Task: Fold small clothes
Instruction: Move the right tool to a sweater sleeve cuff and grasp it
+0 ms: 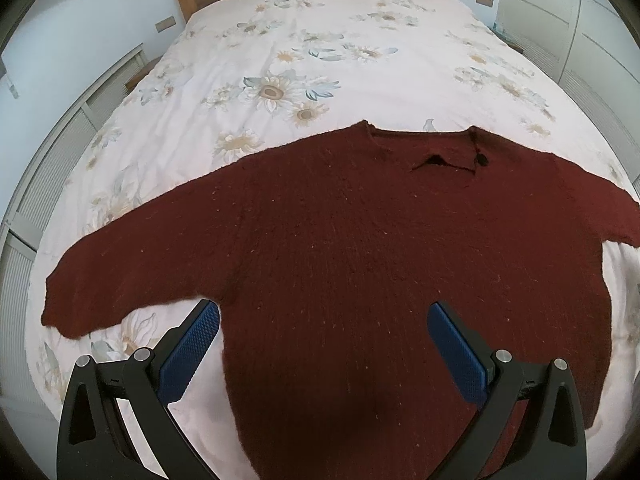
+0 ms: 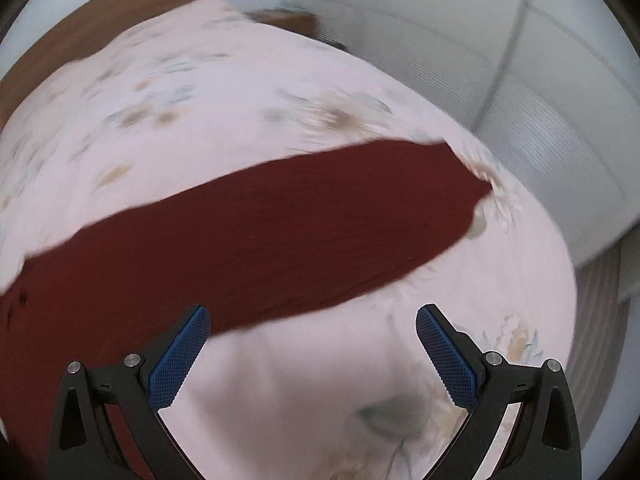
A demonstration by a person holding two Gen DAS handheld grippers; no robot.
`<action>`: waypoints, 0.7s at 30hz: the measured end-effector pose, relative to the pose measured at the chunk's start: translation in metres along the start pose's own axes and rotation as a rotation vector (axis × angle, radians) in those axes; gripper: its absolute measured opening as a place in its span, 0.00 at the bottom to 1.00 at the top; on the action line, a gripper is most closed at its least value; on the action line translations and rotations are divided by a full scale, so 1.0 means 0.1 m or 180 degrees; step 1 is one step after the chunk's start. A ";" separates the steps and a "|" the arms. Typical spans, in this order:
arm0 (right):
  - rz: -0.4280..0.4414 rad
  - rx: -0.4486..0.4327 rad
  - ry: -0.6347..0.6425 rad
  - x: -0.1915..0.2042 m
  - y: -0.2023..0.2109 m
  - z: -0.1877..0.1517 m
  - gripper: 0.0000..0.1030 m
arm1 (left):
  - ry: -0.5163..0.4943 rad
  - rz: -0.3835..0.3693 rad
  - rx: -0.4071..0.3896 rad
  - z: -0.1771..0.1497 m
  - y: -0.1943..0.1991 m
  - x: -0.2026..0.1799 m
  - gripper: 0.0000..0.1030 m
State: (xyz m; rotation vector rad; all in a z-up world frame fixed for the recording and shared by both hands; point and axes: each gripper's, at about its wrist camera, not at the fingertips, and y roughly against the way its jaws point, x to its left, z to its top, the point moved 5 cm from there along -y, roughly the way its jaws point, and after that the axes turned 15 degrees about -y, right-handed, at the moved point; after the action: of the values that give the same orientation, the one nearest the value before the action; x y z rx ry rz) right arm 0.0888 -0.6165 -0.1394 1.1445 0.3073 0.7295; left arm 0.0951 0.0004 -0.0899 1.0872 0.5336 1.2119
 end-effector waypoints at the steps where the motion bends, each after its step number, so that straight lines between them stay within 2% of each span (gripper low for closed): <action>1: -0.0024 0.0028 -0.0086 -0.08 -0.08 0.06 1.00 | 0.0000 -0.0005 0.0005 0.00 -0.02 0.00 0.99; 7: -0.0150 0.0193 -0.0438 -0.40 -0.51 0.28 1.00 | 0.0058 -0.0027 0.0049 -0.02 -0.17 0.00 0.99; 11: -0.0089 0.0354 -0.0684 -0.53 -0.76 0.33 1.00 | 0.0145 -0.0070 0.0049 -0.06 -0.23 0.01 0.99; 19: 0.0004 0.0415 -0.0843 -0.59 -0.94 0.38 0.99 | 0.0180 -0.0065 0.0129 -0.12 -0.35 0.04 0.99; 20: 0.0011 0.0425 -0.0837 -0.58 -0.96 0.39 0.94 | 0.0182 -0.0071 0.0142 -0.13 -0.37 0.04 0.99; 21: 0.0006 0.0426 -0.0802 -0.57 -0.95 0.40 0.84 | 0.0186 -0.0076 0.0150 -0.13 -0.38 0.05 0.99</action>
State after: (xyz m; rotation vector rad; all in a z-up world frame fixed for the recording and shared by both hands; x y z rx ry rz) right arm 0.1050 -0.7039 -0.2172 1.3488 0.1438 0.5650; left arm 0.1040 0.0108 -0.1276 1.0849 0.6209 1.2183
